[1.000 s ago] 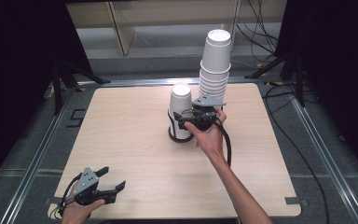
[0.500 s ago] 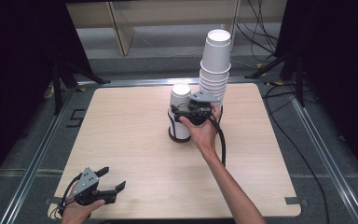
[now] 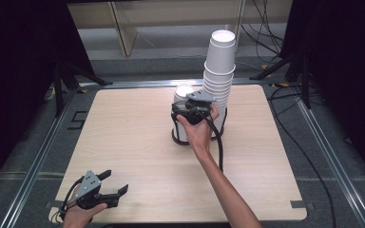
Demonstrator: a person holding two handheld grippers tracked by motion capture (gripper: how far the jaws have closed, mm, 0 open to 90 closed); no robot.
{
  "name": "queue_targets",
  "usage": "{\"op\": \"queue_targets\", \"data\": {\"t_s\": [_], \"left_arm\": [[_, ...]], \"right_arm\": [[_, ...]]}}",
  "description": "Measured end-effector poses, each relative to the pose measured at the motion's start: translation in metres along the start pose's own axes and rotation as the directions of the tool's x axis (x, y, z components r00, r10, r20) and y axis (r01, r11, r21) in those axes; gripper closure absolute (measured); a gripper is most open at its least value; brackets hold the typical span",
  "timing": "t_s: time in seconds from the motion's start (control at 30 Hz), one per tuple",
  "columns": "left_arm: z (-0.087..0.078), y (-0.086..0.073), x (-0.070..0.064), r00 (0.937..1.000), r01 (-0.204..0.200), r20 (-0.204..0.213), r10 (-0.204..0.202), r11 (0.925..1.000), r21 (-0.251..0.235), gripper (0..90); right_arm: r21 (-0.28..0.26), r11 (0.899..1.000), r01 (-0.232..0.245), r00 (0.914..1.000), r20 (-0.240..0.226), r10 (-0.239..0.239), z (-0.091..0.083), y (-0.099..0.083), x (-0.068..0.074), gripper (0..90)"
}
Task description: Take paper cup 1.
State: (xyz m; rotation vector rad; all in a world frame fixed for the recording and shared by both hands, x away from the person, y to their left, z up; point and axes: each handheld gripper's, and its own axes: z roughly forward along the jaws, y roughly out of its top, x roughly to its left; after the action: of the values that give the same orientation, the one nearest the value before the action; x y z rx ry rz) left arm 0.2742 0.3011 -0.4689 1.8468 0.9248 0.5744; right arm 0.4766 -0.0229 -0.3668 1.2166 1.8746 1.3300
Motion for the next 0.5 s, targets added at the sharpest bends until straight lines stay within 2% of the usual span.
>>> {"op": "queue_targets", "data": {"t_s": [0.03, 0.1, 0.17, 0.2, 0.23, 0.27, 0.3, 0.5], "left_arm": [[0.0, 0.0, 0.0, 1.0, 0.0, 0.0, 0.0, 1.0, 0.0, 14.8], [-0.0008, 0.0002, 0.0, 1.0, -0.002, -0.006, 0.002, 0.9999, 0.011, 14.8], [-0.0008, 0.0003, -0.0001, 1.0, -0.003, -0.006, 0.003, 0.9999, 0.011, 14.8], [0.0009, 0.0, 0.0002, 1.0, -0.001, 0.007, 0.001, 0.9999, -0.011, 14.8], [0.0008, -0.0001, 0.0004, 1.0, -0.003, 0.006, 0.003, 1.0, -0.009, 14.8], [0.0008, -0.0001, 0.0004, 1.0, -0.003, 0.006, 0.003, 1.0, -0.009, 14.8], [-0.0008, 0.0002, 0.0002, 1.0, -0.004, -0.006, 0.004, 0.9999, 0.012, 14.8], [0.0005, -0.0002, 0.0003, 1.0, -0.007, 0.002, 0.007, 0.9999, 0.008, 14.8]], "right_arm": [[0.0, 1.0, 0.0, 1.0, 0.0, 0.0, 0.0, 0.0, 0.0, 15.5], [0.006, 1.0, -0.029, 0.9995, 0.009, 0.029, 0.0027, -0.0008, 0.0006, 15.6], [0.004, 1.0, -0.031, 0.9995, 0.005, 0.03, 0.0044, -0.001, 0.0008, 16.8], [0.005, 1.0, -0.03, 0.9994, 0.015, 0.03, 0.0054, -0.0019, -0.0003, 17.1], [-0.001, 1.0, -0.018, 0.9997, 0.014, 0.018, 0.0053, -0.0015, -0.001, 17.4], [0.005, 1.0, -0.02, 0.9996, 0.021, 0.019, 0.0056, -0.0014, -0.0011, 17.9], [0.009, 0.999, -0.034, 0.9994, 0.01, 0.034, 0.0043, -0.0008, -0.0002, 18.2], [-0.011, 1.0, -0.026, 0.9996, 0.004, 0.026, -0.0024, 0.0034, -0.0002, 19.2]]}}
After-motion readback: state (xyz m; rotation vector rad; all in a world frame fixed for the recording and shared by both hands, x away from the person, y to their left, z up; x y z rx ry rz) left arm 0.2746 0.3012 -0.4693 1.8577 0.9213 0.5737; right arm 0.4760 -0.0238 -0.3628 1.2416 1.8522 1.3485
